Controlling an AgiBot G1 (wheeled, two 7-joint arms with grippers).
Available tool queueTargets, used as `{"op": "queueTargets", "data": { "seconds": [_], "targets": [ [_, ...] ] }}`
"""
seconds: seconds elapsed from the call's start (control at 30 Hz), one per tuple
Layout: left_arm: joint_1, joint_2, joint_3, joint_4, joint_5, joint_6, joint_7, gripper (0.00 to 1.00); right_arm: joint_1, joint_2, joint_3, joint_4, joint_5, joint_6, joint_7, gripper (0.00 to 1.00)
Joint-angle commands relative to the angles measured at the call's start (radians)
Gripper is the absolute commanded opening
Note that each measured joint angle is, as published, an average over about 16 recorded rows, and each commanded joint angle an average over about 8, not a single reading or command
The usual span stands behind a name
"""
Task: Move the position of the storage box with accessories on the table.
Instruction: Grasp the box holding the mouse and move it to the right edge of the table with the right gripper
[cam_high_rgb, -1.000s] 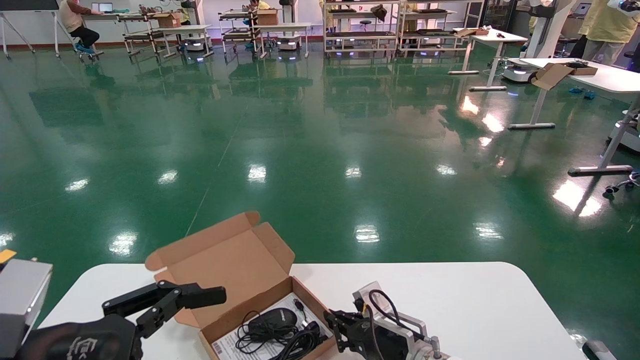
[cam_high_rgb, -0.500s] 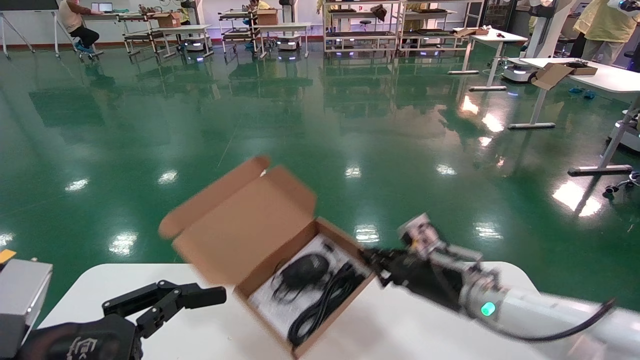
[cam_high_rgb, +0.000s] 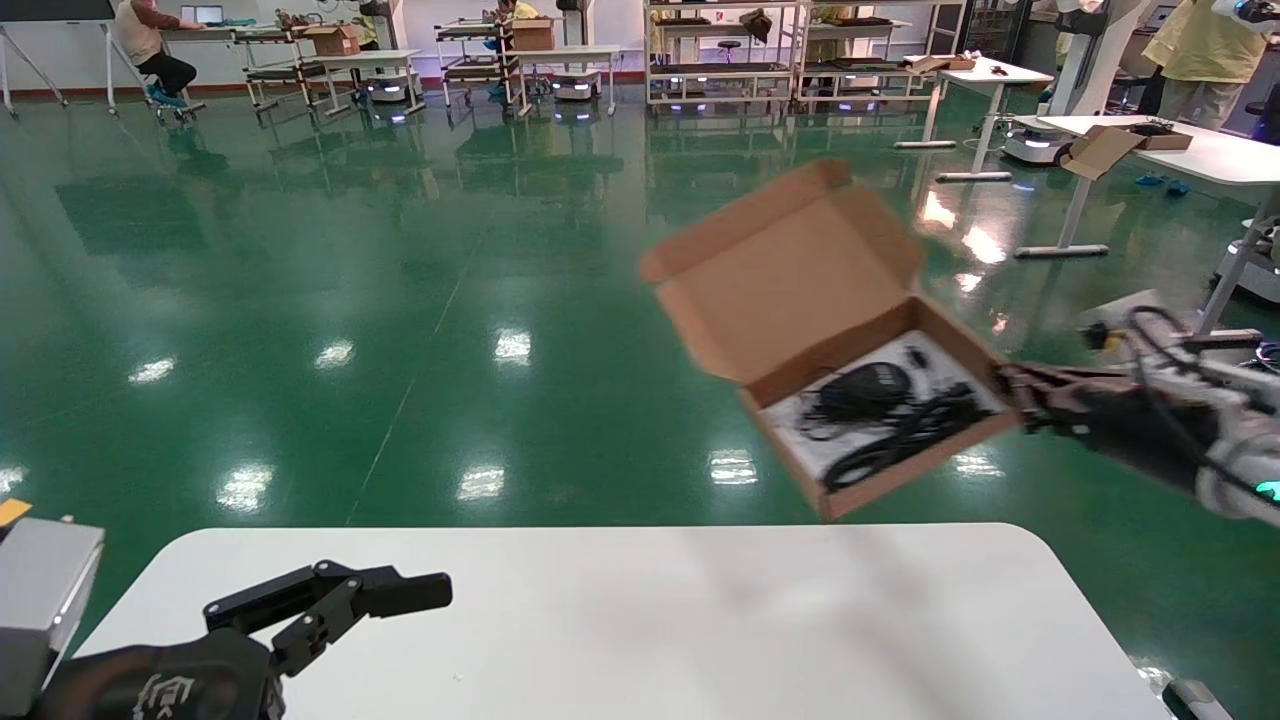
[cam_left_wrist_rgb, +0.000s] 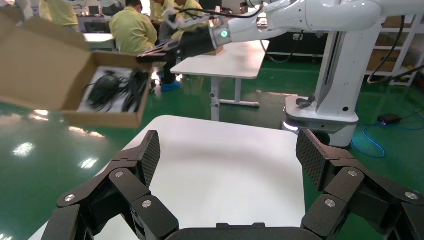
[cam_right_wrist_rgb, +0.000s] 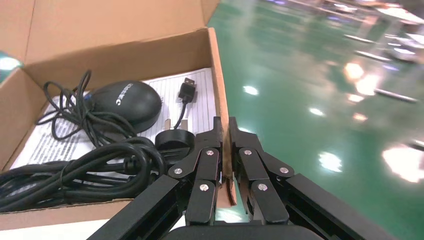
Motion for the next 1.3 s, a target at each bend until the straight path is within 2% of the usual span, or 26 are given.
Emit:
{"op": "queueTargets", "data": {
  "seconds": [0.03, 0.17, 0.33, 0.8, 1.3],
  "targets": [
    [0.000, 0.000, 0.000, 0.000, 0.000, 0.000, 0.000, 1.00, 0.021, 0.018, -0.001, -0.025, -0.003, 0.044, -0.014, 0.00],
    [0.000, 0.000, 0.000, 0.000, 0.000, 0.000, 0.000, 1.00, 0.016, 0.040, -0.003, -0.049, -0.005, 0.127, -0.030, 0.00],
    [0.000, 0.000, 0.000, 0.000, 0.000, 0.000, 0.000, 1.00, -0.028, 0.062, 0.002, -0.058, 0.002, 0.173, -0.036, 0.00],
    [0.000, 0.000, 0.000, 0.000, 0.000, 0.000, 0.000, 1.00, -0.184, 0.065, 0.034, -0.041, 0.046, 0.204, -0.041, 0.00],
    [0.000, 0.000, 0.000, 0.000, 0.000, 0.000, 0.000, 1.00, -0.274, 0.060, 0.063, -0.025, 0.089, 0.211, -0.053, 0.00]
  ]
}}
